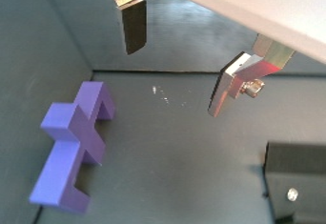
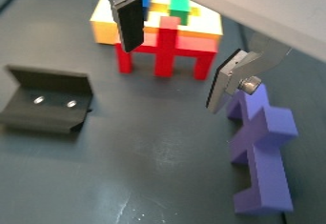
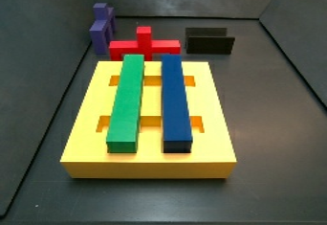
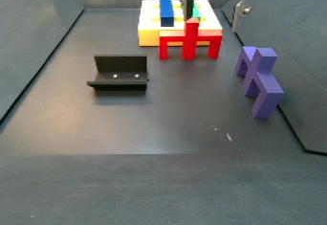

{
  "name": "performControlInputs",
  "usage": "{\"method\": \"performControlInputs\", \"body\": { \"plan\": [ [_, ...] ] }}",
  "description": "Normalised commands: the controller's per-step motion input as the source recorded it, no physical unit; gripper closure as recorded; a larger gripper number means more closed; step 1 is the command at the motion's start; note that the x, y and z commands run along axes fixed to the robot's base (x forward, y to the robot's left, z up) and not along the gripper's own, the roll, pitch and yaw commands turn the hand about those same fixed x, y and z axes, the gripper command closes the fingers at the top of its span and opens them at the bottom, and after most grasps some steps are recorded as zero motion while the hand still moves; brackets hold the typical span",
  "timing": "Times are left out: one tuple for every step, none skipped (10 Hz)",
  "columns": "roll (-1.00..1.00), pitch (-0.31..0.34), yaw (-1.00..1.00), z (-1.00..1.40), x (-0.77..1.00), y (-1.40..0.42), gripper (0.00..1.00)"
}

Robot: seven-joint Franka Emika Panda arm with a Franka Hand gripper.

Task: Pick up the purple object. Move up. Move to above the board. Insert the purple object.
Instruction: Pick up the purple object.

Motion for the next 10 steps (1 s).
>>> {"method": "performControlInputs", "body": {
  "plan": [
    [0.0,0.059,-0.95,-0.13,-0.13,0.0,0.0],
    [0.0,0.097,-0.93,-0.11,-0.15,0.01,0.0],
    [0.0,0.113,-0.92,-0.13,-0.16,0.01,0.0],
    [0.0,0.129,-0.9,-0.14,-0.18,0.01,0.0],
    [0.01,0.137,-0.9,-0.16,-0.18,0.0,0.0],
    [0.01,0.149,-0.9,-0.15,-0.17,0.0,0.0],
    [0.01,0.153,-0.89,-0.16,-0.17,0.0,0.0],
    [0.0,0.111,-0.84,-0.22,-0.26,0.02,0.0],
    [-0.11,0.0,-0.78,-0.35,-0.32,0.0,0.0],
    [-0.13,0.0,-0.79,-0.37,-0.32,0.0,0.0]
  ]
}}
